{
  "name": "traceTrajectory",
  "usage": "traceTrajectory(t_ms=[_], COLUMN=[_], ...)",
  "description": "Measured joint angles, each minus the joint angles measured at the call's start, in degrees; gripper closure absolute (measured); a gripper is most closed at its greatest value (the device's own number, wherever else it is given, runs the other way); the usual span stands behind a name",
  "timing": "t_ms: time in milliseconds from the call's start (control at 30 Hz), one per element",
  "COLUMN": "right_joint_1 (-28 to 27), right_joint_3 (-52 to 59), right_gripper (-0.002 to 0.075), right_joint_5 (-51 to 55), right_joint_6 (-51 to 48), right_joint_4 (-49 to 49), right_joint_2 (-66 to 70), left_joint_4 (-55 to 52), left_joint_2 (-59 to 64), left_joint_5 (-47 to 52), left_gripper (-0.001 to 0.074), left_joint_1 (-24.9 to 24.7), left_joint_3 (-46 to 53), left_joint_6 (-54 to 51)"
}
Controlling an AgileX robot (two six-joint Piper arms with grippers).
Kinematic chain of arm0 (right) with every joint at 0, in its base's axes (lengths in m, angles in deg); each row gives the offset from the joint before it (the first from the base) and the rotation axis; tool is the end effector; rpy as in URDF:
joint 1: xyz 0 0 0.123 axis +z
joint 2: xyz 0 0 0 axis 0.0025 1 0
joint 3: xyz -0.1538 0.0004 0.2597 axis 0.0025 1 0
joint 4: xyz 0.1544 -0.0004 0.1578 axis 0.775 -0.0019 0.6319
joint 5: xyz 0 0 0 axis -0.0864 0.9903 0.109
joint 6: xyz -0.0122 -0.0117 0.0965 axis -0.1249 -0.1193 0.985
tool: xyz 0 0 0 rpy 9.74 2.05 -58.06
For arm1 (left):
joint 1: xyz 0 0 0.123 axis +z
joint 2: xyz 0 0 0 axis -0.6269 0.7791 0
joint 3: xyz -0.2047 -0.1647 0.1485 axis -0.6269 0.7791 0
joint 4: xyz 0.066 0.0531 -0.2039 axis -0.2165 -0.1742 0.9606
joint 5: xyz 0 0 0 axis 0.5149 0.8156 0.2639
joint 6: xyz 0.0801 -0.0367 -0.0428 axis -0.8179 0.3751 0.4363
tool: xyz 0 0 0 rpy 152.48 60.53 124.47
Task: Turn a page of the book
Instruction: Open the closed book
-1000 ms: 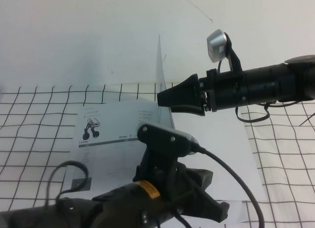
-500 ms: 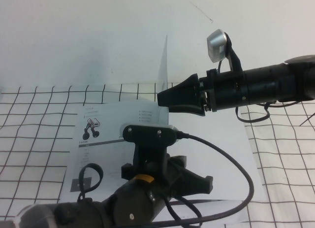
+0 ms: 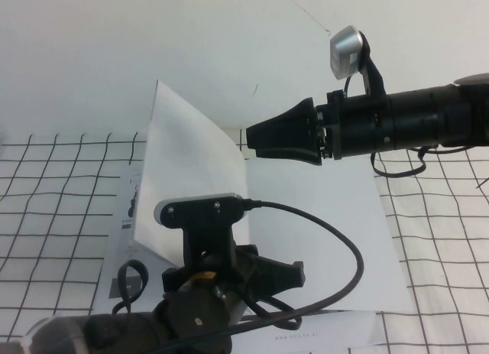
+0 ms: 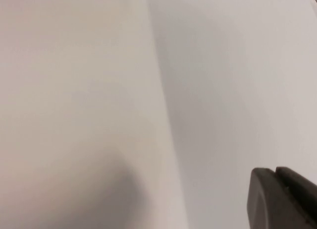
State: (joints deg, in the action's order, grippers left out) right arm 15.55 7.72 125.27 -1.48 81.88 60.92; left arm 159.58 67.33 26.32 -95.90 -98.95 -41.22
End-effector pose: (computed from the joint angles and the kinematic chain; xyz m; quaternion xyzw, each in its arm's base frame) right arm 0.3508 0.1902 0.2784 -0.2126 0.7424 0.5937 0.2261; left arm 0.1941 -0.2054 0.2388 -0.0483 0.8812 -0.1692 0.4388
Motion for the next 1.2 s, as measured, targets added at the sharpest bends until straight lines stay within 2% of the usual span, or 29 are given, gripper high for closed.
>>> traceTrajectory(t_ms=[133, 233, 367, 433, 533, 633, 767, 867, 1200], right_joint_1=[-0.1, -0.1, -0.1, -0.1, -0.1, -0.1, -0.1, 0.0, 0.4], right_joint_3=[0.0, 0.0, 0.1, 0.1, 0.1, 0.1, 0.1, 0.1, 0.1], right_gripper=[0.0265, 0.0297, 0.0407, 0.0488, 0.0632, 0.0701, 0.0723, 0.0726, 0.0727], right_joint_5=[0.2, -1.7, -7.7, -10.1, -12.3, -13.7, -14.5, -14.7, -15.0], right_joint_6=[-0.1, 2.7, 9.3, 11.2, 13.0, 15.5, 17.6, 18.3, 19.7], right_joint_4=[-6.1, -18.1, -33.7, -38.4, -43.6, -46.7, -47.8, -47.8, -47.9], right_joint_2=[-2.3, -3.0, -3.0, -2.9, -1.7, 0.5, 3.4, 5.1, 5.6], left_joint_4=[2.6, 6.6, 11.2, 12.1, 12.6, 12.5, 12.2, 11.9, 11.5], left_joint_2=[0.0, 0.0, 0.0, 0.0, 0.0, 0.0, 0.0, 0.4, 10.0], left_joint_5=[0.0, -0.9, 0.8, 5.4, 15.8, 25.9, 34.9, 39.5, 41.4], left_gripper=[0.0737, 0.0737, 0.0737, 0.0737, 0.0737, 0.0737, 0.0737, 0.0737, 0.0737], left_joint_1=[0.0, 0.0, 1.6, 4.5, 11.3, 18.1, 26.0, 29.7, 30.7], left_joint_3=[0.0, 0.0, 0.0, 0.0, 0.0, 0.0, 0.0, 0.0, -0.1], left_joint_6=[-1.8, -7.4, -15.6, -17.9, -18.9, -19.0, -19.2, -20.1, -22.2])
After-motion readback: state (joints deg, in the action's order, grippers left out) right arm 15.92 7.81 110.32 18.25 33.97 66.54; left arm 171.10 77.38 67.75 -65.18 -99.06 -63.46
